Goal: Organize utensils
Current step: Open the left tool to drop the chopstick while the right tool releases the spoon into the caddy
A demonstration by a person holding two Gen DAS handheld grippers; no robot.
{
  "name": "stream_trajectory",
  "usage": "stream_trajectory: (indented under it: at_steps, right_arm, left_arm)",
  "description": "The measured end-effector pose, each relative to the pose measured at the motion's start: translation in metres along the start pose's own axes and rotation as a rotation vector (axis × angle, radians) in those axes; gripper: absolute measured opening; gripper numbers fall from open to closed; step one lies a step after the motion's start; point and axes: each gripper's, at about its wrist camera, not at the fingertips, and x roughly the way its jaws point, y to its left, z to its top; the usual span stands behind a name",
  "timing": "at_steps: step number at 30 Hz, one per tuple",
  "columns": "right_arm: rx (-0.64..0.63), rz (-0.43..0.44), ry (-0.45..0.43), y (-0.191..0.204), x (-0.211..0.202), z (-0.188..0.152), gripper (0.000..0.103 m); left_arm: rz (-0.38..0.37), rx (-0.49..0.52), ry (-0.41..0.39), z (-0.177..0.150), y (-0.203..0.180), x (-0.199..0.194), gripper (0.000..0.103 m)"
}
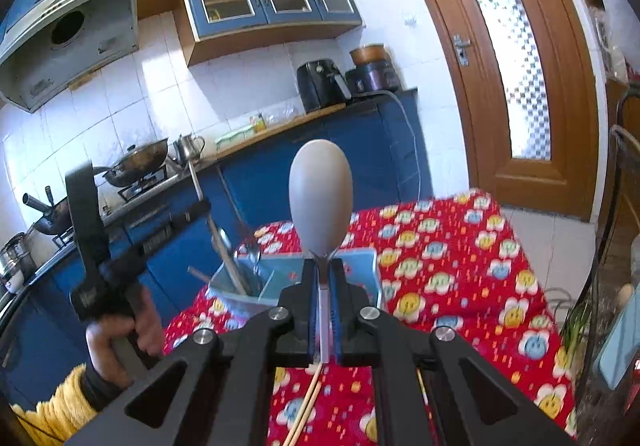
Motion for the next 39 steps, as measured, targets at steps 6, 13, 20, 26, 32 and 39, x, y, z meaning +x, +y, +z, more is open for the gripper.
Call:
stream_trajectory:
  at_steps: [6,13,20,26,32,39]
  right_arm:
    - [-0.021,-0.048,-0.013,0.001,0.024,0.013,0.007]
    - [-0.019,-0.081,0.062,-0.007,0.063,0.008,0.007]
    - [0.018,-0.098,0.102,-0.015,0.08,-0.001,0.008]
    - [0.026,-0.074,0.087,-0.014,0.078,0.0,0.021]
    - [0.033,-0.056,0.054,-0.009,0.061,0.003,0.023]
    - [0.062,-0.054,0.042,-0.003,0.037,0.002,0.024]
  left_arm:
    - [-0.011,0.031,0.005,-0.009,-0.002,0.005,0.005]
    - [-0.014,0.007,0.038,-0.016,0.004,0.014,0.004]
    - [-0.017,0.003,0.102,-0.021,0.007,0.023,0.006]
    - [-0.029,0.008,0.11,-0.019,0.003,0.02,0.027]
    - [-0.051,0.021,0.109,-0.015,-0.005,0.008,0.028]
    - [-0.077,0.028,0.116,-0.015,-0.012,-0.014,0.028]
